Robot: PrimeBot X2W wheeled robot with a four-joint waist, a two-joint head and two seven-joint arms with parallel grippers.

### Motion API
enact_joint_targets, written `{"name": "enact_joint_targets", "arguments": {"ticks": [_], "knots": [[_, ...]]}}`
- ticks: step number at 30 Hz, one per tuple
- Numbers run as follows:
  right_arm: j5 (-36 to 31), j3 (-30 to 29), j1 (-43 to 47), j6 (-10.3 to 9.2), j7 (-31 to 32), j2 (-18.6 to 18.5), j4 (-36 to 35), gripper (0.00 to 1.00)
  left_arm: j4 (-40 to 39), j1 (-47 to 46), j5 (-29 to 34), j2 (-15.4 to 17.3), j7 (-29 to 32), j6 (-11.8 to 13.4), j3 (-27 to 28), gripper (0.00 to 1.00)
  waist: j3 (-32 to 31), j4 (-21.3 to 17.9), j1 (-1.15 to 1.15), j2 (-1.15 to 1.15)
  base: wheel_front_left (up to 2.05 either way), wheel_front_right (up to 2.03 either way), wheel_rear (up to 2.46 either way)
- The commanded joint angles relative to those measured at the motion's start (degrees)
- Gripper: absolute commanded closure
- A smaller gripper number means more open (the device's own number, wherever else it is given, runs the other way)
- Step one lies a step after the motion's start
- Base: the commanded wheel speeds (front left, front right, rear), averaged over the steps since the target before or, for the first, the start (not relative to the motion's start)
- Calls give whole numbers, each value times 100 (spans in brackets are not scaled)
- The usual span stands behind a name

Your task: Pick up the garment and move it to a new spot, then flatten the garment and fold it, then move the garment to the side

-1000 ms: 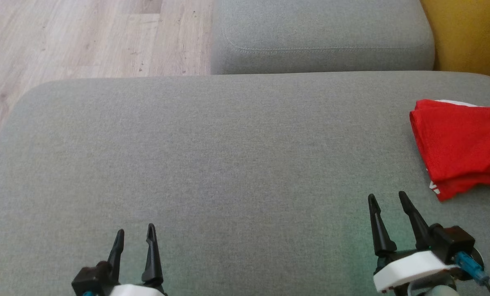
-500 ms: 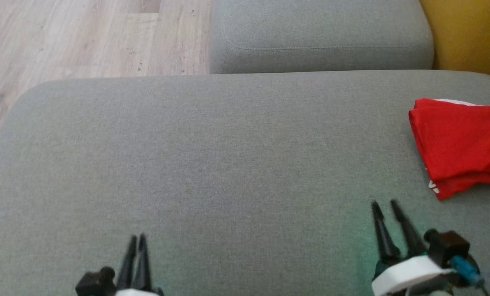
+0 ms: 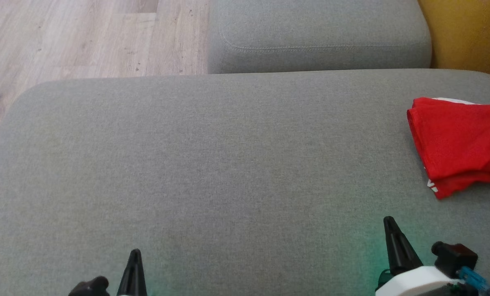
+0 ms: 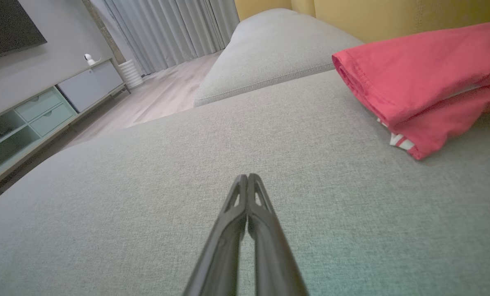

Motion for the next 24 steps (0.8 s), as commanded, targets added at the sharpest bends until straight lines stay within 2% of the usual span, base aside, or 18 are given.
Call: {"name": "enact_joint_targets", "arguments": {"ticks": [1,24], "knots": [[173,-23,-256,0,16,-55,-192,100,-134,-239,-105,2,40,-58,168,100,1,-3,0,0,0,0,0],[1756,-142,-460,-1,257,-117,-222,100,-79,-476,-1216,-143,330,-431,687,100,24,-64,0,0,0,0,0]]}}
